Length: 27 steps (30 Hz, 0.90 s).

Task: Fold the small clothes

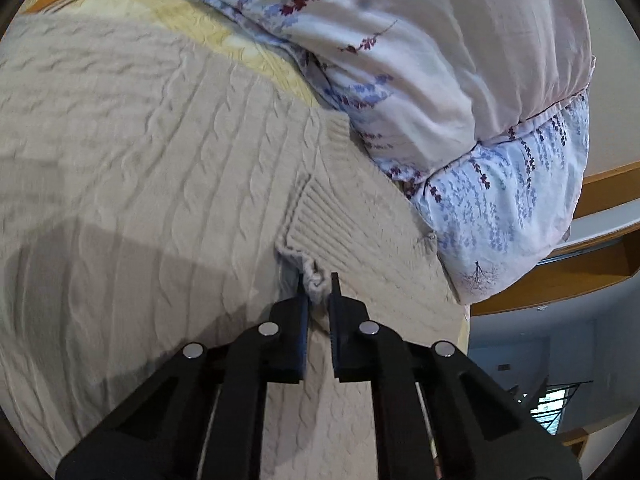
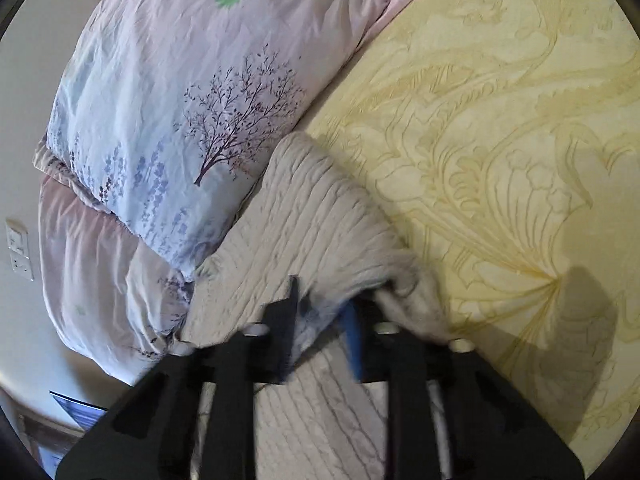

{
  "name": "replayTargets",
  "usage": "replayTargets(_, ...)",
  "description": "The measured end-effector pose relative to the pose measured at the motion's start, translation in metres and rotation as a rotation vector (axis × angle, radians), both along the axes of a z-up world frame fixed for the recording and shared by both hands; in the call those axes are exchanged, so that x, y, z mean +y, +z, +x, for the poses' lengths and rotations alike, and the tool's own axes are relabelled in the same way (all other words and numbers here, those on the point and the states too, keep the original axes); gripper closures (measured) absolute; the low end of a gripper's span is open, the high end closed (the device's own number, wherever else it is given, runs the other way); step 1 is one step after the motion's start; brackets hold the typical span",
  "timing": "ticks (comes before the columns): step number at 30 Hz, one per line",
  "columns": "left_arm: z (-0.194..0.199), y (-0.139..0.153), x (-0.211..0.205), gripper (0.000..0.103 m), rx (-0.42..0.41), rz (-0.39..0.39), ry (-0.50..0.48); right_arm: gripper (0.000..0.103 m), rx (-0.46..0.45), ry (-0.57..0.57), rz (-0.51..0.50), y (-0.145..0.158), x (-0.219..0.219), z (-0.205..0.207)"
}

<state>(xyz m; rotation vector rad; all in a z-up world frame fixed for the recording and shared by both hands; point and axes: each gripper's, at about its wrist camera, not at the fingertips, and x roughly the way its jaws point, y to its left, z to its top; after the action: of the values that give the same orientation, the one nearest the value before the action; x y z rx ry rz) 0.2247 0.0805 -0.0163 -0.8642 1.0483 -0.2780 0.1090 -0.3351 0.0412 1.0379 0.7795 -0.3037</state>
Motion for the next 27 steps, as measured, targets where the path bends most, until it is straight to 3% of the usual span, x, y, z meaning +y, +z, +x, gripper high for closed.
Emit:
replayTargets(5, -0.011, 0.019, 0.009, 0.096, -0.065, 0.104, -0.019, 0.094, -0.022, 0.045, -0.087, 0.009, 0.01, -0.016)
replayTargets(9, -0.012, 0.008, 0.013, 0.095, -0.021, 0.127, -0.011, 0.094, 0.05, 0.052, -0.131, -0.002, 0.019, -0.009)
replayTargets(11, -0.016, 0.01, 0.013, 0.092, -0.036, 0.149, -0.016, 0.093, 0.072, 0.064, -0.203, 0.002, 0.025, -0.008)
replayTargets(13, -0.025, 0.017, 0.019, 0.085, -0.053, 0.154, -0.006, 0.081, 0.093, 0.072, -0.252, 0.009, 0.031, -0.009)
replayTargets(15, -0.038, 0.026, 0.028, 0.059, -0.087, 0.146, -0.004, 0.051, 0.091, 0.076, -0.271, 0.014, 0.034, -0.016)
replayTargets(17, -0.06, 0.036, 0.048, 0.043, -0.124, 0.128, 0.016, 0.042, 0.073, 0.078, -0.282, 0.018, 0.037, -0.023)
replayTargets(18, -0.072, 0.04, 0.06, 0.042, -0.141, 0.117, 0.033, 0.042, 0.066, 0.084, -0.289, 0.02, 0.039, -0.025)
replayTargets(21, -0.113, 0.047, 0.11, 0.042, -0.164, 0.095, 0.117, 0.042, 0.053, 0.124, -0.3, 0.022, 0.047, -0.031)
replayTargets(27, -0.187, 0.038, 0.227, 0.045, -0.097, 0.13, 0.457, 0.04, 0.02, 0.234, -0.282, 0.022, 0.074, -0.02)
